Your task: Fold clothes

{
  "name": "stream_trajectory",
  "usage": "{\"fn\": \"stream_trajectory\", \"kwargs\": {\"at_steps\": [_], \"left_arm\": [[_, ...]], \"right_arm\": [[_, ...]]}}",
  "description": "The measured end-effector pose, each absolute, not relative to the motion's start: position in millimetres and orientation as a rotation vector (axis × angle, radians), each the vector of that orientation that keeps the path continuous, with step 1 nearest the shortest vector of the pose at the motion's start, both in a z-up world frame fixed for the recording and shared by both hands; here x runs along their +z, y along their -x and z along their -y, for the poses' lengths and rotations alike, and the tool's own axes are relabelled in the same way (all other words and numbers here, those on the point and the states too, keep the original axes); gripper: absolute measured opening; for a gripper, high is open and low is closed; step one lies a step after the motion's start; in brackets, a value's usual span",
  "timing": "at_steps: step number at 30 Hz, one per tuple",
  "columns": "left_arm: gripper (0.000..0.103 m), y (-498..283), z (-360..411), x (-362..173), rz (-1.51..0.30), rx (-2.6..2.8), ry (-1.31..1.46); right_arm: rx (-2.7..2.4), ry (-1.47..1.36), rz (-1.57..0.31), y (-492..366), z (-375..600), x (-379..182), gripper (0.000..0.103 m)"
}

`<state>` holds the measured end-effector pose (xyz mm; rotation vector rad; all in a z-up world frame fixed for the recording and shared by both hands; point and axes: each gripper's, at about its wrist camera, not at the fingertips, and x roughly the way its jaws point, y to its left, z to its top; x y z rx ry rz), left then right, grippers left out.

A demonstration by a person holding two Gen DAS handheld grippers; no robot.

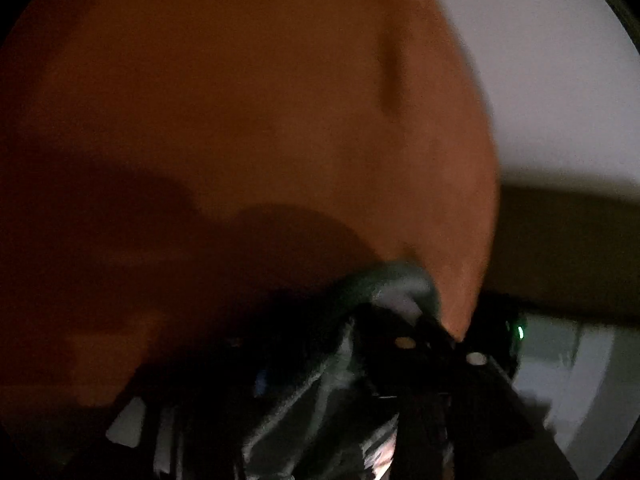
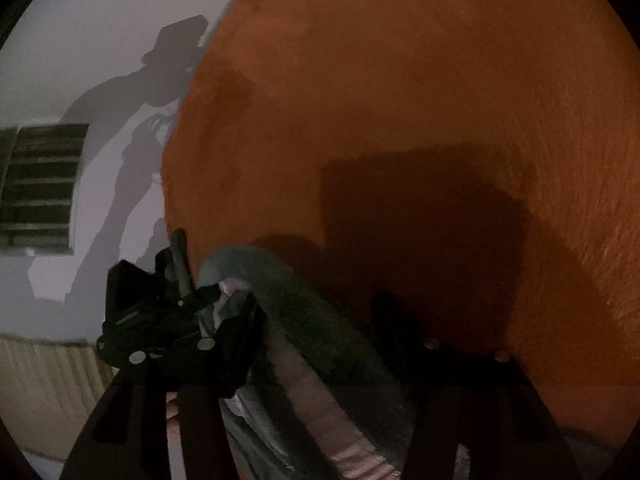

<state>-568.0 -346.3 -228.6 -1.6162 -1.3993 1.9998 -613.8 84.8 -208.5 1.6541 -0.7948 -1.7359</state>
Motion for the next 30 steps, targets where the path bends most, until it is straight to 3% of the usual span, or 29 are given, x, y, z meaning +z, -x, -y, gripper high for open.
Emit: {"fn": "stream_trajectory", "kwargs": {"at_steps": [2,3,5,6,7,8,9,10,12,14,15,17,19,21,22,25,28,29,30], "left_arm": [[0.069,570.4,337.5,-217.5,1.307,2.026,1.55],[0.072,572.9,332.0,-213.1,1.253,2.055,1.544],[0.071,578.9,317.5,-217.5,1.218,2.086,1.569],[0.06,580.1,314.5,-221.1,1.235,2.077,1.564],[0.04,577.1,309.1,-225.1,1.265,2.048,1.544],[0.008,575.7,305.2,-227.5,1.286,1.998,1.508],[0.009,574.8,301.7,-229.6,1.304,1.943,1.47],[0.009,573.9,298.1,-231.7,1.321,1.889,1.431],[0.011,571.6,293.4,-234.2,1.296,1.831,1.41],[0.016,569.1,312.1,-249.5,1.414,1.895,1.528],[0.027,567.9,322.5,-257.8,1.481,1.929,1.593],[0.035,556.8,347.4,-269.7,1.7,1.92,1.579],[0.043,546.5,364.4,-264.3,1.743,1.997,1.52],[0.056,537.8,376.2,-255.1,1.725,2.085,1.482],[0.058,534.9,379.6,-251.9,1.73,2.091,1.439],[0.06,528.0,377.8,-239.9,1.711,2.118,1.32],[0.061,531.5,350.4,-227.1,1.528,2.063,1.221],[0.06,534.4,337.3,-221.4,1.403,2.063,1.238],[0.06,536.2,326.7,-215.0,1.256,2.14,1.308]], "right_arm": [[-1.734,-1.628,0.739,613.3,-82.2,-203.9,0.056],[-1.733,-1.615,0.711,613.0,-81.0,-201.7,0.062],[-1.73,-1.589,0.656,612.4,-78.4,-197.1,0.063],[-1.728,-1.575,0.629,612.1,-77.1,-194.9,0.062],[-1.726,-1.569,0.611,611.9,-75.7,-194.0,0.055],[-1.719,-1.603,0.654,612.4,-74.3,-201.5,0.023],[-1.707,-1.64,0.716,613.5,-79.4,-208.5,0.007],[-1.697,-1.641,0.819,614.2,-90.2,-213.0,0.007],[-1.598,-1.655,1.099,614.4,-116.1,-234.0,0.007],[-1.426,-1.671,1.417,613.1,-145.3,-264.6,0.009],[-1.407,-1.75,1.49,610.0,-159.9,-281.3,0.013],[-1.433,-1.74,1.49,609.7,-171.5,-288.5,0.016],[-1.48,-1.669,1.38,610.3,-171.6,-275.3,0.033],[-1.575,-1.623,1.236,608.9,-174.9,-251.6,0.065],[-1.667,-1.593,1.145,608.1,-176.4,-236.3,0.069],[-1.905,-1.48,0.87,605.6,-179.2,-193.4,0.069],[-2.072,-1.32,0.651,598.9,-167.8,-161.2,0.069],[-2.079,-1.292,0.6,594.2,-166.2,-156.6,0.065],[-2.069,-1.275,0.539,590.3,-155.6,-155.1,0.041]]}}
